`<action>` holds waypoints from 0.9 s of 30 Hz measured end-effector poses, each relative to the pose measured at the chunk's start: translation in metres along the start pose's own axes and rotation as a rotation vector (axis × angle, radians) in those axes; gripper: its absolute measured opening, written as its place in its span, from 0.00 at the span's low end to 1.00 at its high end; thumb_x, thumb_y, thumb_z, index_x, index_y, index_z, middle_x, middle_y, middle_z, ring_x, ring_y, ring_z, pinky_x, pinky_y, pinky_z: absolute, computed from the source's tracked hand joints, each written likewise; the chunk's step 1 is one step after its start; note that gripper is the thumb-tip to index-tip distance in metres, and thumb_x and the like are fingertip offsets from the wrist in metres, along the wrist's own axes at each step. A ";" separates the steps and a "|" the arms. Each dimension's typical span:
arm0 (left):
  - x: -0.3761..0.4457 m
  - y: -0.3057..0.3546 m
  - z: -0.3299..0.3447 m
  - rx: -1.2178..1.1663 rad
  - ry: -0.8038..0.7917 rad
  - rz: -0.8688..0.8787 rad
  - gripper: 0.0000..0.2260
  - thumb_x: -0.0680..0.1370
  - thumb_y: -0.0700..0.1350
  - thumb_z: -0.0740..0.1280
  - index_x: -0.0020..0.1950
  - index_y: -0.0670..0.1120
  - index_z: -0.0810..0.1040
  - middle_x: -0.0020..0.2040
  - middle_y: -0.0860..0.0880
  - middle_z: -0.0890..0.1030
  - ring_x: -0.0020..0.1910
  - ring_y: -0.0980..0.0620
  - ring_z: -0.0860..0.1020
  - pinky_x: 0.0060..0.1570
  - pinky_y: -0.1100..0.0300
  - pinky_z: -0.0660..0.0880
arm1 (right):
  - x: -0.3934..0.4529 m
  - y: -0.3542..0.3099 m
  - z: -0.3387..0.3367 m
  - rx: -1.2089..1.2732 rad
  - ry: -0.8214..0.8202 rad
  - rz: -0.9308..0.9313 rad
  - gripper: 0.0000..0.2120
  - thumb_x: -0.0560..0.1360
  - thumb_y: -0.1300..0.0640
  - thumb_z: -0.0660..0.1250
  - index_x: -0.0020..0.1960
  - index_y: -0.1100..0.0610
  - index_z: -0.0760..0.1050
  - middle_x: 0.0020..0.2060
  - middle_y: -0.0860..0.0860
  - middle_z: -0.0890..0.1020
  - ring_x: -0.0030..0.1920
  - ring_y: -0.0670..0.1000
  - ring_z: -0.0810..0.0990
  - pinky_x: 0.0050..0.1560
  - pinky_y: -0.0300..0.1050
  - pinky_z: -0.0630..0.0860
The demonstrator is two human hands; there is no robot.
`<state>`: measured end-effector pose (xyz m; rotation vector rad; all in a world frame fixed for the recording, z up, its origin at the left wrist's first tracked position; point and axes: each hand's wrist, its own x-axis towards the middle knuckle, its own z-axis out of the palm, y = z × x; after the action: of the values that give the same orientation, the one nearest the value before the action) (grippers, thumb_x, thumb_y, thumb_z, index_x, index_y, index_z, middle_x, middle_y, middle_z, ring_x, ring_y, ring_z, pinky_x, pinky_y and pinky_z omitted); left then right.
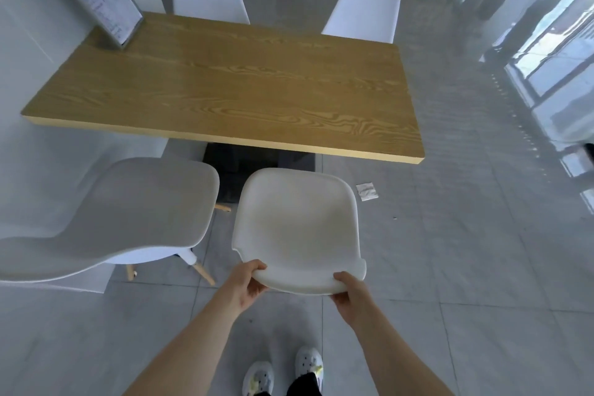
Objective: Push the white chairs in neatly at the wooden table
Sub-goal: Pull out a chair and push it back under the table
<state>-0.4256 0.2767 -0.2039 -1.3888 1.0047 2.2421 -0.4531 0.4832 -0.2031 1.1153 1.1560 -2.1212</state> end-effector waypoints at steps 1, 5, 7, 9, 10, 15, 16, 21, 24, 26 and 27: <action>0.002 -0.001 -0.003 0.026 0.002 0.002 0.04 0.76 0.32 0.58 0.44 0.38 0.72 0.42 0.40 0.75 0.41 0.45 0.75 0.36 0.53 0.78 | 0.000 0.001 -0.003 -0.014 -0.014 -0.006 0.10 0.73 0.73 0.59 0.51 0.62 0.72 0.45 0.59 0.78 0.45 0.58 0.77 0.35 0.45 0.81; 0.007 -0.006 -0.006 0.105 0.063 0.016 0.02 0.77 0.34 0.60 0.45 0.38 0.71 0.42 0.41 0.75 0.41 0.46 0.75 0.29 0.57 0.79 | -0.002 -0.007 -0.018 -0.131 -0.020 -0.016 0.17 0.74 0.70 0.61 0.63 0.67 0.69 0.48 0.59 0.79 0.48 0.57 0.79 0.36 0.44 0.82; 0.006 -0.009 -0.001 0.143 0.124 0.041 0.04 0.78 0.35 0.61 0.52 0.38 0.71 0.46 0.40 0.76 0.44 0.44 0.76 0.37 0.52 0.79 | -0.007 -0.013 -0.023 -0.189 -0.026 -0.005 0.16 0.75 0.70 0.60 0.62 0.69 0.68 0.46 0.58 0.79 0.46 0.57 0.79 0.35 0.44 0.83; 0.004 -0.015 0.003 0.204 0.203 0.085 0.11 0.78 0.37 0.62 0.60 0.38 0.70 0.54 0.39 0.74 0.50 0.43 0.75 0.44 0.48 0.77 | -0.012 -0.017 -0.026 -0.338 -0.027 -0.009 0.15 0.76 0.68 0.60 0.62 0.67 0.69 0.47 0.58 0.79 0.43 0.57 0.80 0.37 0.46 0.83; 0.000 -0.017 0.007 0.272 0.270 0.141 0.14 0.77 0.37 0.62 0.62 0.38 0.69 0.57 0.39 0.74 0.52 0.42 0.74 0.45 0.48 0.77 | -0.015 -0.020 -0.028 -0.421 -0.019 -0.023 0.16 0.76 0.67 0.60 0.64 0.65 0.68 0.49 0.58 0.79 0.42 0.57 0.81 0.38 0.47 0.82; -0.036 -0.025 0.046 0.622 0.722 0.626 0.22 0.76 0.45 0.61 0.70 0.41 0.70 0.68 0.36 0.70 0.65 0.37 0.70 0.64 0.43 0.66 | -0.025 -0.055 -0.060 -0.500 0.020 -0.050 0.26 0.76 0.67 0.59 0.73 0.56 0.60 0.53 0.57 0.77 0.38 0.57 0.81 0.39 0.50 0.80; -0.045 -0.026 0.062 0.612 0.721 0.699 0.21 0.76 0.44 0.60 0.69 0.41 0.71 0.67 0.37 0.70 0.64 0.37 0.70 0.63 0.43 0.67 | -0.027 -0.068 -0.072 -0.482 0.022 -0.054 0.26 0.76 0.68 0.59 0.73 0.58 0.59 0.53 0.56 0.76 0.38 0.57 0.81 0.37 0.49 0.80; -0.046 -0.053 0.168 0.592 0.440 0.871 0.23 0.71 0.46 0.57 0.64 0.39 0.73 0.62 0.40 0.73 0.56 0.40 0.75 0.56 0.46 0.72 | -0.016 -0.154 -0.153 -0.416 0.081 -0.099 0.23 0.77 0.69 0.58 0.70 0.60 0.62 0.53 0.57 0.76 0.35 0.57 0.80 0.31 0.46 0.80; -0.038 -0.092 0.239 0.488 0.322 0.769 0.12 0.71 0.47 0.58 0.50 0.46 0.75 0.49 0.41 0.76 0.46 0.43 0.77 0.49 0.49 0.74 | -0.008 -0.214 -0.204 -0.421 0.064 -0.095 0.22 0.77 0.69 0.58 0.69 0.61 0.64 0.54 0.58 0.75 0.36 0.58 0.80 0.27 0.44 0.80; -0.038 -0.126 0.289 0.368 0.253 0.695 0.04 0.77 0.42 0.58 0.45 0.49 0.71 0.42 0.44 0.74 0.38 0.47 0.74 0.43 0.54 0.71 | -0.006 -0.257 -0.241 -0.422 0.055 -0.096 0.21 0.77 0.69 0.59 0.69 0.61 0.64 0.52 0.57 0.75 0.37 0.58 0.79 0.27 0.44 0.80; -0.039 -0.142 0.310 0.343 0.230 0.641 0.05 0.79 0.41 0.58 0.44 0.49 0.71 0.41 0.45 0.74 0.37 0.48 0.74 0.41 0.55 0.71 | -0.007 -0.281 -0.259 -0.422 0.064 -0.106 0.21 0.76 0.69 0.59 0.69 0.61 0.65 0.51 0.57 0.75 0.37 0.58 0.79 0.26 0.43 0.79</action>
<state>-0.5249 0.5990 -0.1389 -1.3119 2.0432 2.1653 -0.5377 0.8515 -0.1489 0.9466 1.6300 -1.8034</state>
